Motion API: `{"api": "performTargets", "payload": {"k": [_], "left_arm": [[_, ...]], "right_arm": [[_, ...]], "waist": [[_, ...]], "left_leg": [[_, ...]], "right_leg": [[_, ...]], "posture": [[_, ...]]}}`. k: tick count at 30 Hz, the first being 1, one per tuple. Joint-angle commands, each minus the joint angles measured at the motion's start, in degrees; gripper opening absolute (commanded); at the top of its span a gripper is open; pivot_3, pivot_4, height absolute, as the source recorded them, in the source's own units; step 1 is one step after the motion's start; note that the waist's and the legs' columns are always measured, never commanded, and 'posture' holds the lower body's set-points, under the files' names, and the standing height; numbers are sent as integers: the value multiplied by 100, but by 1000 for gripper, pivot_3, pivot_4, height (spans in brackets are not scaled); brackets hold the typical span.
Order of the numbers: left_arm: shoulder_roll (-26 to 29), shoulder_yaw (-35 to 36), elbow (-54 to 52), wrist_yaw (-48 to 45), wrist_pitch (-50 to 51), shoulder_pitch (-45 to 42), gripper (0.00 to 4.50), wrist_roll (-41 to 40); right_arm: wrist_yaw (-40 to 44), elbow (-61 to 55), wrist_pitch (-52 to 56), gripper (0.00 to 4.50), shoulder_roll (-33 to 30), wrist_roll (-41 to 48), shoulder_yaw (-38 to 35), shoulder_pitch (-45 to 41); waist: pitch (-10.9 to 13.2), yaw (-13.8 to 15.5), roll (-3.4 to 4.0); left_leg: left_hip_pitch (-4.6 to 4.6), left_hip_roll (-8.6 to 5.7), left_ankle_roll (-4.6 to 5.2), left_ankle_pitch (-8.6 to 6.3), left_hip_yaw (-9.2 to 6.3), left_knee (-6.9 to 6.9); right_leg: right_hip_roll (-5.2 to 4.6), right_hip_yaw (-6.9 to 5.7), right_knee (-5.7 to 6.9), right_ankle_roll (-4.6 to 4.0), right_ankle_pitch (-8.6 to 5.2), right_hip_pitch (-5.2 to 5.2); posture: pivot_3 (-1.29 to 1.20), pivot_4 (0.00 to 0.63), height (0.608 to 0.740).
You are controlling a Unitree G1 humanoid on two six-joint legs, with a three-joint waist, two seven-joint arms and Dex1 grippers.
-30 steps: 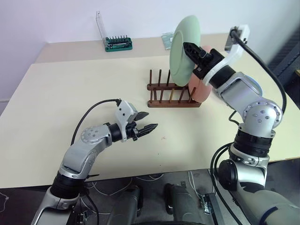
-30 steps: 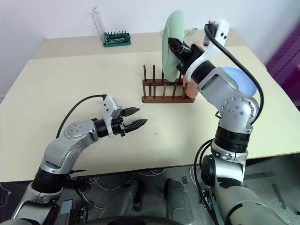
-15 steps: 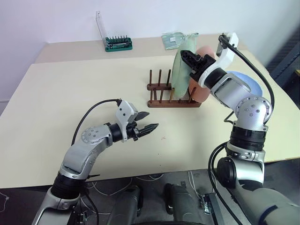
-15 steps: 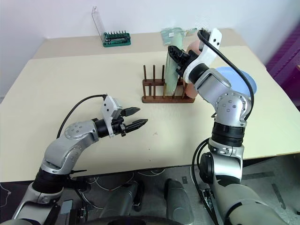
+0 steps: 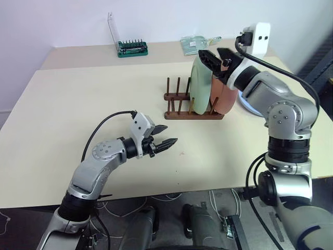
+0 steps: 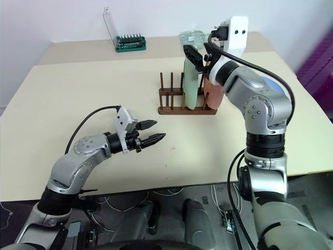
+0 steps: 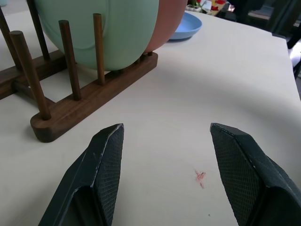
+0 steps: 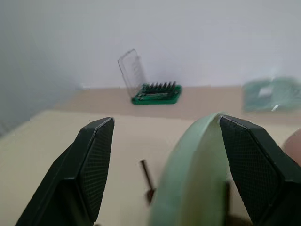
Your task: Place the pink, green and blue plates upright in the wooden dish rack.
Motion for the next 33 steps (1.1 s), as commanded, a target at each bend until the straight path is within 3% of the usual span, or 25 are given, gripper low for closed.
{"api": "performTargets", "payload": {"k": [1, 5, 9, 11, 15, 19, 26, 29, 33], "left_arm": [[20, 26, -187, 0, -44, -50, 3000, 58], [59, -29, -201, -118, -53, -37, 3000, 30], [52, -137, -115, -265, -90, -107, 3000, 53], [30, -209, -11, -338, -145, -198, 3000, 115], [-28, -282, 109, -409, -209, -310, 3000, 195], [-44, -274, 64, -411, -188, -291, 3000, 202], [-64, -245, -30, -362, -163, -218, 3000, 257], [-68, -211, -92, -293, -139, -176, 3000, 264], [-53, -213, -155, -249, -120, -120, 3000, 252]], "right_arm": [[1188, -405, -607, 3593, -990, -94, -558, 32], [2237, 157, -1095, 3593, -2310, -524, -1057, 897], [2859, 657, -1499, 3593, -2863, -936, -1141, 1781], [3102, 940, -1907, 3593, -3001, -1486, -671, 2195], [2900, 1844, -2780, 3593, -2822, -2754, 333, 2157], [2063, 3822, -3803, 3593, -2343, -4020, 1161, 1363], [1606, 6189, -4828, 3593, -1726, -4714, 1537, 224], [1530, 6612, -5086, 2822, -1673, -4873, 1580, 7], [1534, 6759, -5365, 775, -1652, -4945, 1541, -73]], "waist": [[1, 27, 0], [0, 136, -3], [-1, 105, -3], [-2, 103, -2], [0, 76, 1], [2, 70, 1], [3, 88, -1], [3, 119, -1], [3, 112, -1]], "left_leg": [[0, 0, 0, 0, 0, 0], [1, -1, 12, -8, 0, 7], [5, 0, 16, -11, 10, 12], [13, 6, 16, -12, 22, 10], [31, 33, 15, -12, 68, 8], [46, 52, 19, -14, 108, 6], [47, 53, 18, -14, 112, 5], [47, 53, 18, -14, 111, 5], [49, 52, 18, -14, 111, 6]], "right_leg": [[-1, -1, -2, 1, 0, 2], [-5, -10, -21, -1, -16, 21], [-14, -7, -31, -1, -20, 31], [-20, -8, -27, -2, -19, 31], [-26, -10, -22, -9, -14, 31], [-26, -7, -21, -13, -9, 31], [-22, -5, -22, -15, -5, 30], [-22, -5, -21, -16, -5, 31], [-21, -5, -21, -15, -5, 34]], "posture": [[0, 150, 731], [0, 150, 731], [0, 150, 731], [0, 150, 731], [0, 150, 731], [0, 150, 731], [0, 150, 731], [0, 150, 731], [0, 150, 731]]}}
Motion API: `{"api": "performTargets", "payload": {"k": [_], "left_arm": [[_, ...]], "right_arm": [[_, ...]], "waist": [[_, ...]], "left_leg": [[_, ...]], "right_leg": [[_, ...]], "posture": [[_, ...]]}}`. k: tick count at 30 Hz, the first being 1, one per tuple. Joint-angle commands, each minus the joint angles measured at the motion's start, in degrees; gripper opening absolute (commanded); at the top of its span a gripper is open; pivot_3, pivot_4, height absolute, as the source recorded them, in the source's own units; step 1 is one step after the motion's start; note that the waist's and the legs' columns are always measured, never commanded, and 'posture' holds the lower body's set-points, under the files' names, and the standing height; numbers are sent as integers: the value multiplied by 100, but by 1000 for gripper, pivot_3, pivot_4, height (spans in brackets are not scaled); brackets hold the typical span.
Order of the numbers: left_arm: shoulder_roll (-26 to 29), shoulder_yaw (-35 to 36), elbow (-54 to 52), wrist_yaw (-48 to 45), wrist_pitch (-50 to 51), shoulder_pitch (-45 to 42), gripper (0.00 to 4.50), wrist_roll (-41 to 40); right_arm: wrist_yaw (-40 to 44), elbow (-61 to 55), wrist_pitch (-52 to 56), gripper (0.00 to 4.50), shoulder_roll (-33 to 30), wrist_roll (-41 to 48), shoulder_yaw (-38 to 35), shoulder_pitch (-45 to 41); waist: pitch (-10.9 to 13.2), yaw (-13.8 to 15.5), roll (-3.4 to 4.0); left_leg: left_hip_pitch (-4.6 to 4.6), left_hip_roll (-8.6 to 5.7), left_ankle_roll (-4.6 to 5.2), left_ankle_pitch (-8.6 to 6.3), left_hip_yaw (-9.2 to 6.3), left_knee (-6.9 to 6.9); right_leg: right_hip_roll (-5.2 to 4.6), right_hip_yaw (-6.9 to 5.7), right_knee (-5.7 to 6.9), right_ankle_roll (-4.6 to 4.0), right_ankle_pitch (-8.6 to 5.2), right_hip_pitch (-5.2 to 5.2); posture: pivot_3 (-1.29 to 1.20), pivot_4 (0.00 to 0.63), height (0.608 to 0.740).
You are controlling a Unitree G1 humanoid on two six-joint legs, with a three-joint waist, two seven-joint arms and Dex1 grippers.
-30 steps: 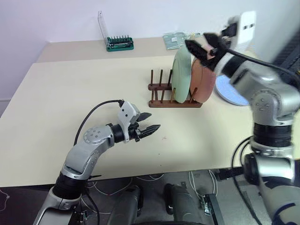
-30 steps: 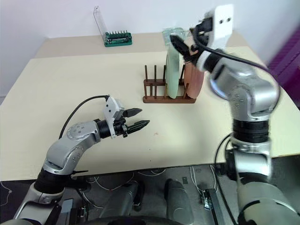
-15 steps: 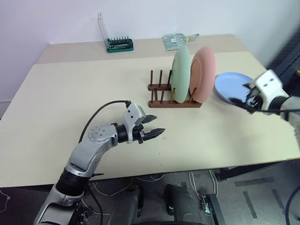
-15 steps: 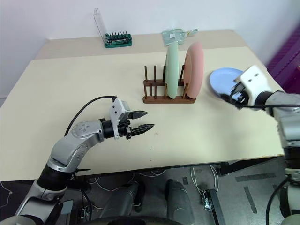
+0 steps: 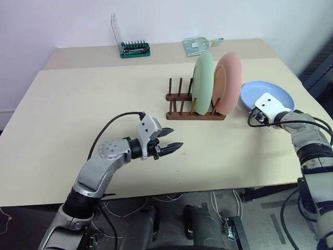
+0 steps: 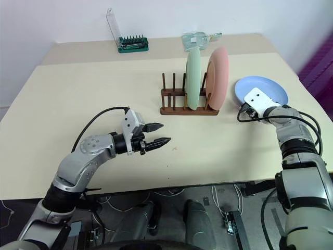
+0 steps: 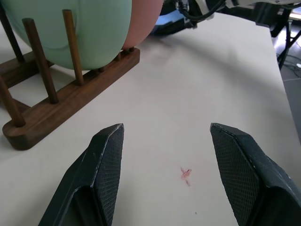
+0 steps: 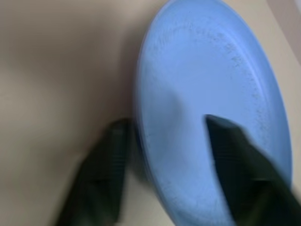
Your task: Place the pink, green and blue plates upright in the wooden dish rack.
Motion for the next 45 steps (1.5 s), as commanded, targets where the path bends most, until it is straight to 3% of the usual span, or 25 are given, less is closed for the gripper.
{"api": "performTargets", "payload": {"k": [1, 2, 8, 14, 18, 23, 28, 33, 37, 45], "left_arm": [[8, 53, -298, 37, -71, 49, 3000, 23], [5, 44, -301, 36, -66, 52, 3000, 21], [11, 45, -225, -11, -89, -19, 3000, 32], [21, 54, -171, -60, -122, -44, 3000, 41], [-51, 39, -34, -37, -265, -120, 3000, 117], [-163, 406, 436, 368, -757, -322, 3000, 421], [168, 1020, 729, 411, -971, -292, 3000, 417], [698, 1254, 959, 237, -1231, 49, 3000, 608], [781, 1264, 815, 147, -1148, 267, 3000, 565], [768, 1178, 449, 37, -864, 574, 3000, 469]], "right_arm": [[-31, 18, -289, 270, -11, -13, -127, -161], [-28, -5, -323, 57, -8, -2, -153, -133], [-325, -529, -519, 57, -170, 4, -345, 85], [-897, -2347, -319, 57, -384, 451, -1248, -255], [-530, -3755, 359, 57, -73, 1510, -1849, -983], [332, -5706, 2667, 57, 668, 3931, -2223, -1424], [-329, -6991, 4482, 57, 1793, 5821, -2288, -1446], [-1842, -6957, 5337, 57, 3243, 7154, -2567, -1471], [-2389, -6639, 5759, 57, 3528, 7609, -2667, -1217], [-2631, -6095, 6059, 57, 3544, 7560, -2654, -842]], "waist": [[0, -10, 0], [0, -11, 0], [0, -21, 0], [6, -23, 11], [9, -65, 16], [0, -24, 1], [1, -24, 2], [0, -93, 5], [-1, 11, 3], [-1, -39, 5]], "left_leg": [[1, 0, 0, 0, 0, 0], [2, 0, 0, 0, 0, -1], [7, 0, 0, 0, 1, -2], [8, 0, 0, 0, 4, -5], [8, 3, 0, 0, 5, -6], [15, 12, 1, -2, 0, -8], [15, 13, 1, -3, -2, -5], [14, 13, -1, -3, -1, -23], [9, 8, -3, -4, -2, -15], [8, 11, -1, -4, 3, -24]], "right_leg": [[0, 0, 0, 0, 0, 0], [1, 1, 1, 0, 0, 0], [2, 3, 4, 0, 0, 3], [3, 7, 6, 0, 0, 0], [6, 8, 8, 1, 0, -3], [12, 6, 8, 2, 0, 3], [9, 7, 14, -4, 2, -3], [8, 9, 23, 12, 13, -19], [2, 8, 11, -9, 8, -15], [5, 8, 14, -9, 9, -23]], "posture": [[0, 150, 731], [0, 150, 731], [0, 150, 731], [0, 150, 731], [0, 150, 731], [0, 150, 731], [0, 150, 731], [0, 150, 731], [0, 150, 731], [0, 150, 731]]}}
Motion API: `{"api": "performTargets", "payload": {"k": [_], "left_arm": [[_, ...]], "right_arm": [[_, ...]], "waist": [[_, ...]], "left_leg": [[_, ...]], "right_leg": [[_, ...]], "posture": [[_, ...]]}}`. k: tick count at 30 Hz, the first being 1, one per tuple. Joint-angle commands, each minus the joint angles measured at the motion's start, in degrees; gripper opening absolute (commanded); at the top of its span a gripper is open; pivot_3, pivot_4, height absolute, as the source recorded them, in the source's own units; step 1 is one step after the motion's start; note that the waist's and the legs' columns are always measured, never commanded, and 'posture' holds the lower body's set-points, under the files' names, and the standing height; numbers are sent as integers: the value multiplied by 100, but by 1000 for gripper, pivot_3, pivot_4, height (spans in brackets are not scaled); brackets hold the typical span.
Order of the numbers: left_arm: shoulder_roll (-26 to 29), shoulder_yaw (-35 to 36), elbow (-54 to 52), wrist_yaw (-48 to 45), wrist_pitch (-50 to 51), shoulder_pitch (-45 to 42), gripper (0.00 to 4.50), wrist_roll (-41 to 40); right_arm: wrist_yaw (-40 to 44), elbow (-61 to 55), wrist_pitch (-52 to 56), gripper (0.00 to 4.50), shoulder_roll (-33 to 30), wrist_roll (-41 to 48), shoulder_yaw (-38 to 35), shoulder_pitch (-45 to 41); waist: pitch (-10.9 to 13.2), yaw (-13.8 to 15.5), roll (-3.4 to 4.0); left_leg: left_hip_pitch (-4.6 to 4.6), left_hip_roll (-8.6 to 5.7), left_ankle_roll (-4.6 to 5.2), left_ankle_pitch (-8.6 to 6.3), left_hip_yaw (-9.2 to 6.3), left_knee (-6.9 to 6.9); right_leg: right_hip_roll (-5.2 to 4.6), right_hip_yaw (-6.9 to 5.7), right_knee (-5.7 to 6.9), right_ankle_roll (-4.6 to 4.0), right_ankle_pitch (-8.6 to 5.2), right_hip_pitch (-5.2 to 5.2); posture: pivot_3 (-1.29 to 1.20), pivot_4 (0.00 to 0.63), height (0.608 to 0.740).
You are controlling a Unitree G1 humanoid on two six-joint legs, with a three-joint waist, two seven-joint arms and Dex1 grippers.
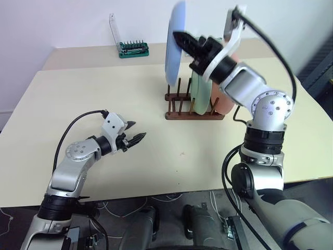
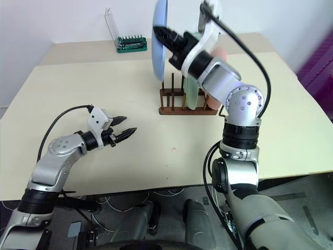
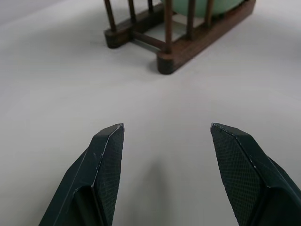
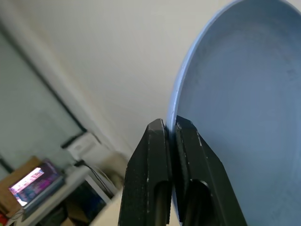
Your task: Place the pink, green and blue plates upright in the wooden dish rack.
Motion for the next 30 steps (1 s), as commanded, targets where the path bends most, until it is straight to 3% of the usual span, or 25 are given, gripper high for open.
{"api": "performTargets", "payload": {"k": [1, 12, 16, 20, 30], "left_arm": [[4, 8, -308, -61, 66, 35, 3000, -94], [-57, -103, -372, -102, 151, 15, 3000, -52], [-106, -140, -393, -87, 163, 7, 3000, -40], [-146, -172, -411, -75, 168, 21, 3000, -37], [-232, -266, -430, -86, 220, -7, 3000, -57]], "right_arm": [[-85, -31, 68, 57, 35, 230, -198, -143], [-222, 388, 296, 57, 67, 138, -219, -177], [-176, 415, 255, 1402, 38, 32, -161, -244], [-23, 306, 148, 3420, -77, -286, 17, -310], [814, -211, -185, 3420, -768, -1328, 640, -450]], "waist": [[0, -15, 0], [0, -106, 0], [0, -105, 0], [0, -107, 0], [0, -100, -1]], "left_leg": [[0, 1, 0, 0, 0, -1], [0, 2, 1, 0, 0, 0], [0, 2, 1, 0, 0, 0], [0, 2, 1, 0, 0, 0], [0, 2, 1, 0, 0, 1]], "right_leg": [[1, 0, 1, 1, 1, 0], [3, -2, -1, 12, 7, 2], [3, -2, -2, 12, 6, 3], [3, -2, -2, 12, 6, 3], [3, -4, -5, 2, -1, 4]], "posture": [[0, 150, 731], [0, 150, 731], [0, 150, 731], [0, 150, 731], [0, 150, 731]]}}
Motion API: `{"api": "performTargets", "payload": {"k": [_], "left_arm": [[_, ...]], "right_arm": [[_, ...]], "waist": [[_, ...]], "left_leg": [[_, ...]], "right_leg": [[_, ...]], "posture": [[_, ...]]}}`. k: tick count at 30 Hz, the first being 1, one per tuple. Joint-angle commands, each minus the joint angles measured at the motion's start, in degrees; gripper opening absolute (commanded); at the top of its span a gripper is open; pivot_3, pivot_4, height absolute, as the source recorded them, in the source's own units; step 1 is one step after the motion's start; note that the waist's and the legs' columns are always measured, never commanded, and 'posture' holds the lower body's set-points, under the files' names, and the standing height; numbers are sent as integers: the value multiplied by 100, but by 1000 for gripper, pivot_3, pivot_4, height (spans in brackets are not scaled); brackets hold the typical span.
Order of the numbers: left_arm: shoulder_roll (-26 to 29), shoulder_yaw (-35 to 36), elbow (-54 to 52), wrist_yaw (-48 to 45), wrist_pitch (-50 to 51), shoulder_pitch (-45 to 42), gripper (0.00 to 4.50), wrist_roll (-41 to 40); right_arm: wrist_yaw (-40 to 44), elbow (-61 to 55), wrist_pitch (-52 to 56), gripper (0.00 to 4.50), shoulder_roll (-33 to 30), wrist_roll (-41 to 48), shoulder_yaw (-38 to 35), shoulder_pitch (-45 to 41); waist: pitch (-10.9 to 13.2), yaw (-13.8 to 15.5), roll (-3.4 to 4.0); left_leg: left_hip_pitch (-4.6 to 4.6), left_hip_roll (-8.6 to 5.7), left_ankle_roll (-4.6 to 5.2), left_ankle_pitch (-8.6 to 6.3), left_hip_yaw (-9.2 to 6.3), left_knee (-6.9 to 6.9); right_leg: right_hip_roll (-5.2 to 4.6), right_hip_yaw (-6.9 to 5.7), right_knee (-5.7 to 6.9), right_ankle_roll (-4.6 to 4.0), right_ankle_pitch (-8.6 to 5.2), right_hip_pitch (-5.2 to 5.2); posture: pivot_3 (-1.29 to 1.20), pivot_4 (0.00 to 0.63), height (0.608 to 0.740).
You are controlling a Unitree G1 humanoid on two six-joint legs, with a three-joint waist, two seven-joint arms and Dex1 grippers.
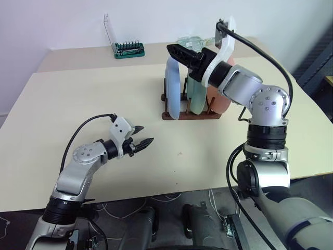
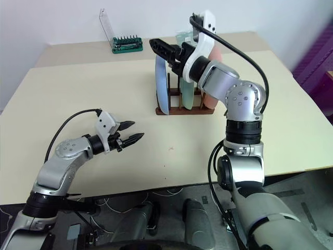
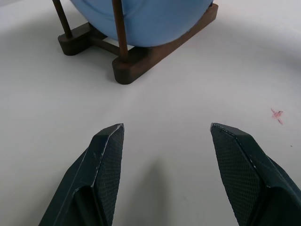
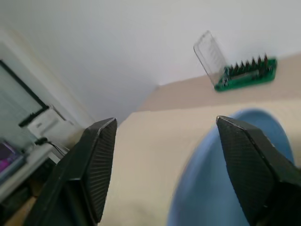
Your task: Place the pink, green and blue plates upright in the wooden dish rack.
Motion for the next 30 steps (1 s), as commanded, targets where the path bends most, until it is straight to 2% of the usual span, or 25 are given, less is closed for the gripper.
{"api": "performTargets", "payload": {"k": [1, 5, 9, 13, 17, 19, 23, 30], "left_arm": [[-41, -44, -198, 0, -1, -63, 3000, -28], [-97, -95, -192, 16, 15, -111, 3000, -5], [-82, -73, -229, 42, 25, -96, 3000, 2], [114, 318, -157, 93, -14, 98, 3000, -51], [460, 729, 101, -28, -89, 344, 3000, -81], [540, 806, 180, -36, -101, 385, 3000, -59], [641, 961, 333, -35, -202, 456, 3000, -41], [570, 969, 72, 55, -129, 627, 3000, -78]], "right_arm": [[323, -401, -297, 3420, -216, -377, 153, -142], [625, -726, -469, 3420, -409, -564, 141, -130], [1632, -1495, -632, 3420, -1330, -540, -56, 384], [3101, -2224, -1180, 3420, -2805, -792, -590, 2070], [3893, -2312, -1204, 3420, -3594, -750, -1438, 3813], [4082, -2117, -1398, 3420, -3716, -949, -1615, 4359], [4130, -1668, -2338, 3420, -3733, -2005, -1135, 5102], [4132, -1022, -2988, 3420, -3416, -2485, -613, 4775]], "waist": [[0, 0, 0], [1, 0, -1], [1, 46, -3], [-3, 140, -10], [2, 133, 5], [1, 127, 5], [0, 138, 3], [1, 141, 3]], "left_leg": [[0, 0, 0, 0, 0, 0], [-1, 0, 0, 0, 0, -1], [-14, 0, 2, -2, -5, 6], [-23, 1, 16, -11, -6, 8], [-41, 5, 30, -20, 6, 9], [-41, 11, 31, -22, 8, 10], [-40, 22, 14, -32, 11, 16], [-40, 26, 13, -32, 24, 15]], "right_leg": [[-1, 0, -2, 0, 0, 0], [0, 0, -3, 1, 0, 0], [-3, -8, -11, 3, -1, 0], [-4, -14, -51, 10, 1, 13], [-13, -18, -76, 21, 9, 6], [-13, -21, -78, 20, 9, 6], [-18, -34, -91, 17, 19, 13], [-49, -76, -93, 19, 30, 9]], "posture": [[0, 150, 731], [0, 150, 731], [0, 150, 731], [0, 150, 731], [0, 150, 731], [0, 150, 731], [0, 150, 731], [0, 150, 731]]}}
